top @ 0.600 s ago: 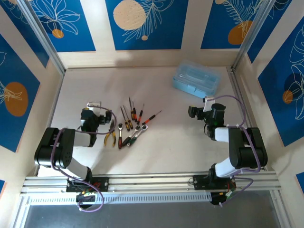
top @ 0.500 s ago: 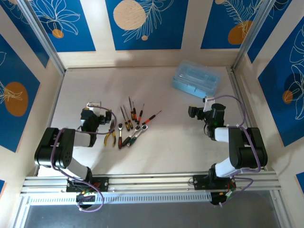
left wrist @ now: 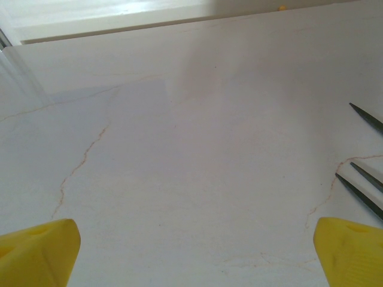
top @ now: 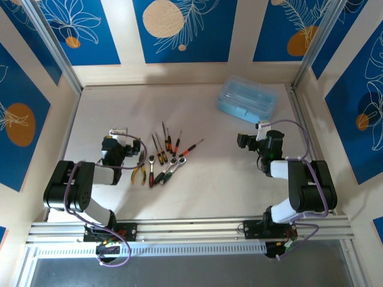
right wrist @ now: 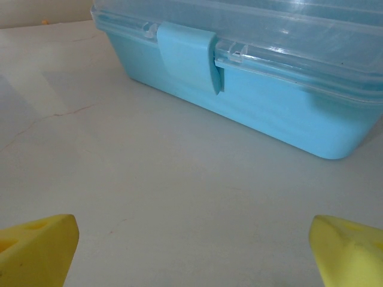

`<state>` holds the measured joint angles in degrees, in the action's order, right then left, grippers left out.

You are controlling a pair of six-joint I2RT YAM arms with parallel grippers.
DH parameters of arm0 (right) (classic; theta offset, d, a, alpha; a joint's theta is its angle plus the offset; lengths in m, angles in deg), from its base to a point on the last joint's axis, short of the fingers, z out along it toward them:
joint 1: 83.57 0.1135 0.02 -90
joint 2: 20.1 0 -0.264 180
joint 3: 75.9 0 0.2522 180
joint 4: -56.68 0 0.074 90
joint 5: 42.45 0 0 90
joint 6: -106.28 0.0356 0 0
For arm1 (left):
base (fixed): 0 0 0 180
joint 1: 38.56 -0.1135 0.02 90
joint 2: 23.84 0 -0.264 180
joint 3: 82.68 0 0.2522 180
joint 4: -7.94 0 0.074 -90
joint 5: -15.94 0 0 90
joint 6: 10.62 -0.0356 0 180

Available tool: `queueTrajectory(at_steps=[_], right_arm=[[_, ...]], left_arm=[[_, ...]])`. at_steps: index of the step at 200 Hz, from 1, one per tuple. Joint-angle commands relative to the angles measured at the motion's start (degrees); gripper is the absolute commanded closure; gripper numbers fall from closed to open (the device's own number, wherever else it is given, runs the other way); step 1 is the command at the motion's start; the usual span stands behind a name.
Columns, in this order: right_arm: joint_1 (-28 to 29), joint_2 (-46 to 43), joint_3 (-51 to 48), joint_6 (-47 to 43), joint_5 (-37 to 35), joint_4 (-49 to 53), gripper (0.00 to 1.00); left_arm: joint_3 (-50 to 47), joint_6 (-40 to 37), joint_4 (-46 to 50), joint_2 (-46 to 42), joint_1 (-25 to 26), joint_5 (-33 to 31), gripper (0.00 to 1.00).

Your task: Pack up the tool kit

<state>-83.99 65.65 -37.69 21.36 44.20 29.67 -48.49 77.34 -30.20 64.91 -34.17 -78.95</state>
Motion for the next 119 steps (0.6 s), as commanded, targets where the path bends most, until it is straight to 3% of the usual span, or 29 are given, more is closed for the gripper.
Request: queueTrajectory(at_steps=[1, 87, 102, 119], right_arm=[[0.2, 0.6, 1.6, 0.5, 1.0, -1.2, 0.01], [0.2, 0.6, 1.6, 0.5, 1.0, -1.3, 0.01], [0.7, -0.3, 1.0, 0.9, -1.0, -2.3, 0.01], [0.8, -7.6, 4.8, 2.6, -3.4, 11.6, 0.01]], left_arm=[[1.1, -0.3, -1.5, 0.8, -0.5, 1.2, 0.00], [1.1, -0.3, -1.6, 0.7, -0.6, 1.1, 0.00], [0.5, 1.6, -0.5, -2.2, -0.5, -4.5, 0.00], [0.9, 3.0, 9.8, -12.1, -0.6, -7.5, 0.00]])
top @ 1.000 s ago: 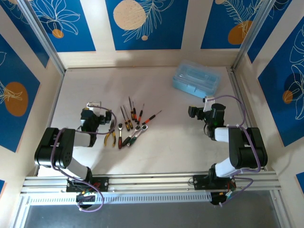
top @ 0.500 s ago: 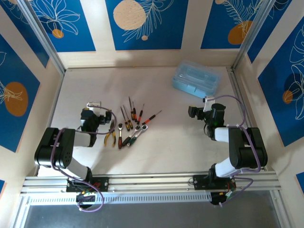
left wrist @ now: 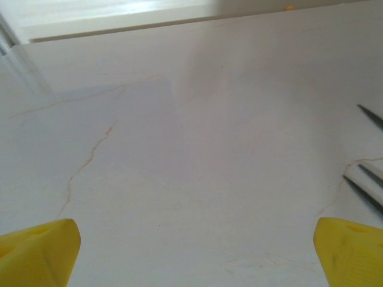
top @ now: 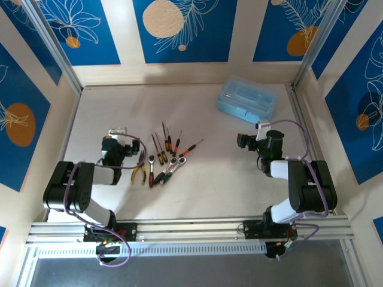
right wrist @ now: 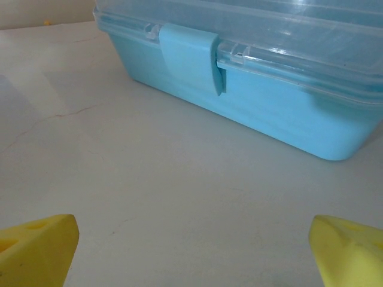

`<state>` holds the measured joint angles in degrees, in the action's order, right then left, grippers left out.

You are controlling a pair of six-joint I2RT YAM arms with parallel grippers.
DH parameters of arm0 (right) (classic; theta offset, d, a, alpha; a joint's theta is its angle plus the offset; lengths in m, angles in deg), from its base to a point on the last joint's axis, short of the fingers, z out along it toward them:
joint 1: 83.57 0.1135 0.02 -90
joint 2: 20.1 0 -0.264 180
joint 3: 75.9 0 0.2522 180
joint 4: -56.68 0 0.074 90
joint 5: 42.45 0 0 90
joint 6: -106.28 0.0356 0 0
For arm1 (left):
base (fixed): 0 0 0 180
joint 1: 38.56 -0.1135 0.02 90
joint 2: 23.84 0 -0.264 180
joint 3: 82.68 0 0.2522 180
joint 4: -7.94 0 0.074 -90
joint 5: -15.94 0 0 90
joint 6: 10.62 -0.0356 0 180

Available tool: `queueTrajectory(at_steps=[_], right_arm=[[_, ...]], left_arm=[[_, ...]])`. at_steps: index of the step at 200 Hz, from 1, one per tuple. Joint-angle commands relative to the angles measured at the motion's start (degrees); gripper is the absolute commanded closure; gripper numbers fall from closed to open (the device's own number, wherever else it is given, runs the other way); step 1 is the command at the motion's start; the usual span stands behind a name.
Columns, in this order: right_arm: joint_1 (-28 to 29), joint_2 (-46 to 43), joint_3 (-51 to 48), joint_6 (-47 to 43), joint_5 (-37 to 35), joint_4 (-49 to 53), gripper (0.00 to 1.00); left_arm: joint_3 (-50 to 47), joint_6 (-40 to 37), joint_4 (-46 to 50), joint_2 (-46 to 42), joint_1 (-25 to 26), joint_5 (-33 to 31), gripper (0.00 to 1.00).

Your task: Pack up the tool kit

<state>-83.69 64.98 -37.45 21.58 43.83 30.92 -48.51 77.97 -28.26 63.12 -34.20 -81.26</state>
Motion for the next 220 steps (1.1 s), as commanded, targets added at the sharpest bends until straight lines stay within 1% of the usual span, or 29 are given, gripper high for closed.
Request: queueTrajectory(at_steps=[1, 6, 18, 36, 56, 79, 90, 105, 140, 154, 187, 220], right_arm=[[0.5, -7.4, 4.9, 2.6, -3.1, 11.3, 0.01], [0.3, -9.7, 6.2, 3.5, -3.5, 15.7, 0.01], [-0.1, -13.8, 9.2, 4.0, -4.0, 21.5, 0.01], [-1.5, -15.5, 17.7, 4.4, -4.4, 31.3, 0.01], [-4.5, -10.0, 30.7, 4.9, -2.9, 41.4, 0.01], [-8.2, 1.8, 46.1, 4.8, -0.1, 49.7, 0.01], [-9.6, 7.9, 53.5, 4.4, 2.7, 53.3, 0.01], [-10.3, 15.7, 62.9, 2.0, 5.8, 57.5, 0.01], [-10.2, 30.1, 82.1, -3.8, 9.5, 66.7, 0.01], [-10.1, 34.9, 89.2, -4.8, 10.5, 70.5, 0.01], [-9.2, 43.9, 100.5, -5.9, 10.6, 74.7, 0.01], [-8.7, 51.1, 109.2, -6.6, 10.7, 78.2, 0.01]], left_arm=[[1.0, 2.5, 8.8, -10.9, -0.5, -5.3, 0.00], [2.0, 3.7, 13.3, -13.7, -0.5, -5.9, 0.01], [4.9, 5.6, 24.3, -20.3, -0.5, -5.3, 0.00], [11.1, 7.0, 38.3, -25.0, -0.5, -2.2, 0.00], [20.1, 7.5, 50.0, -24.2, -0.5, 0.6, 0.00], [29.0, 8.8, 59.7, -20.3, -0.5, 3.4, 0.00], [31.9, 9.3, 62.1, -18.9, 0.0, 4.5, 0.00], [34.6, 8.9, 64.0, -17.4, 1.6, 3.9, 0.00], [39.6, 6.8, 70.6, -13.5, 6.0, -1.6, 0.00], [40.2, 6.9, 71.8, -12.4, 7.0, -2.3, 0.00], [39.7, 7.7, 72.1, -11.1, 8.4, -1.8, 0.00], [39.4, 8.1, 72.2, -10.1, 9.5, -1.5, 0.00]])
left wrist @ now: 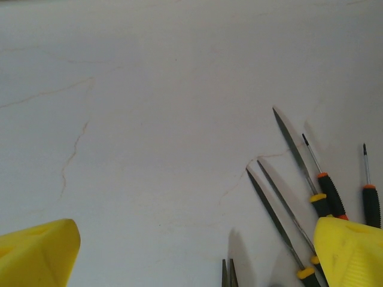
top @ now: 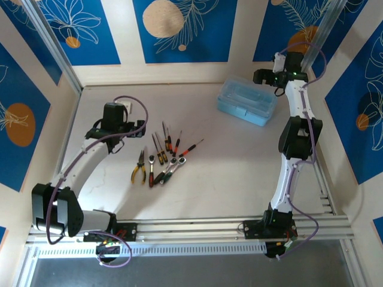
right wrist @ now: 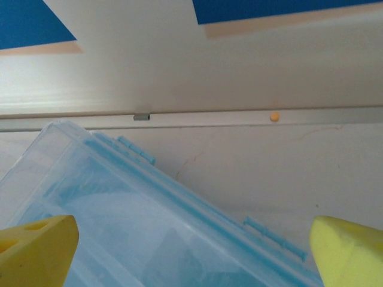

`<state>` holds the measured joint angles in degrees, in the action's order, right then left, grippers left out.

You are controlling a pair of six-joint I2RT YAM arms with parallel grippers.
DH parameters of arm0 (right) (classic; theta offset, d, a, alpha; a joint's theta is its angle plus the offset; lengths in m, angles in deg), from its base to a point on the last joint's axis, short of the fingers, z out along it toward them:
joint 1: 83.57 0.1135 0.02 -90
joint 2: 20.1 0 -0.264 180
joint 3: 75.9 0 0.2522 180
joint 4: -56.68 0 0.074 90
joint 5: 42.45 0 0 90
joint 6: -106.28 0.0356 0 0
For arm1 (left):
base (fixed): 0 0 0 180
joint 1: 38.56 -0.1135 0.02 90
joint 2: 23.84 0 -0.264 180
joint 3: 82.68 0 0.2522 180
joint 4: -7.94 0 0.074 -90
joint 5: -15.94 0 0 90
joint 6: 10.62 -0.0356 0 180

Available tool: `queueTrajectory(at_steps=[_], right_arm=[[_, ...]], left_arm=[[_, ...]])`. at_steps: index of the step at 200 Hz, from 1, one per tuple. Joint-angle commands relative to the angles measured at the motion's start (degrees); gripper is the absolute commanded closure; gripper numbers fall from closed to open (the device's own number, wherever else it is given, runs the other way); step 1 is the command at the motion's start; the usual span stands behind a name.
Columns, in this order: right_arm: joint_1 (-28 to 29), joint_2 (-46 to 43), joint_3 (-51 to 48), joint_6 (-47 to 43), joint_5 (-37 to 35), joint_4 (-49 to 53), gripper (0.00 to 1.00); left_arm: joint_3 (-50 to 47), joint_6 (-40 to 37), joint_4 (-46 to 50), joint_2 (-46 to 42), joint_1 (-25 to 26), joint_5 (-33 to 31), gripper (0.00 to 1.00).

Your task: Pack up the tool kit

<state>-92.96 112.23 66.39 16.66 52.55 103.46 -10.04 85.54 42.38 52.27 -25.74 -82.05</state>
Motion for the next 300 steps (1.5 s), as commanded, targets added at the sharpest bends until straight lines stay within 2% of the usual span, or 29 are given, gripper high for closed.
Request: queueTrajectory(at_steps=[1, 34, 82, 110, 143, 172, 205, 228, 248, 300], right_arm=[[0.6, 4.0, 5.6, -1.7, 2.1, 5.8, 0.01], [1.0, 6.5, 6.6, -1.5, 4.6, 7.0, 0.01], [1.3, 4.5, 0.2, -1.8, 8.2, 8.9, 0.01], [2.2, -3.9, -15.0, 0.2, 7.5, 2.6, 0.01], [3.4, -16.0, -34.2, 6.8, 3.0, -5.4, 0.01], [6.9, -25.3, -48.0, 10.6, -0.8, -7.7, 0.01], [12.6, -33.1, -58.9, 14.8, -5.2, -7.0, 0.01], [15.6, -34.6, -58.2, 13.4, -9.6, -3.1, 0.01], [15.1, -33.3, -54.2, 11.7, -12.1, -1.1, 0.01], [13.7, -22.8, -38.3, 4.5, -6.8, 3.4, 0.01]], left_arm=[[0.9, 0.5, 1.6, 0.8, 1.0, -0.7, 0.00], [1.1, 0.6, 1.9, 1.2, 1.7, -0.7, 0.00], [1.4, 0.4, 2.1, 1.8, 2.2, -0.5, 0.00], [1.8, 0.7, 2.0, 2.9, 2.8, 0.0, 0.00], [4.1, 0.7, 2.9, 6.0, 4.1, 0.9, 0.00], [6.6, 0.8, 3.4, 8.9, 6.2, 2.1, 0.00], [10.2, 1.1, 2.9, 13.9, 9.4, 3.7, 0.00], [14.0, 1.3, 2.8, 18.2, 11.5, 5.6, 0.00], [18.0, 1.2, 2.5, 22.1, 13.5, 7.3, 0.00], [28.7, 2.5, 2.7, 31.6, 17.2, 12.9, 0.00]])
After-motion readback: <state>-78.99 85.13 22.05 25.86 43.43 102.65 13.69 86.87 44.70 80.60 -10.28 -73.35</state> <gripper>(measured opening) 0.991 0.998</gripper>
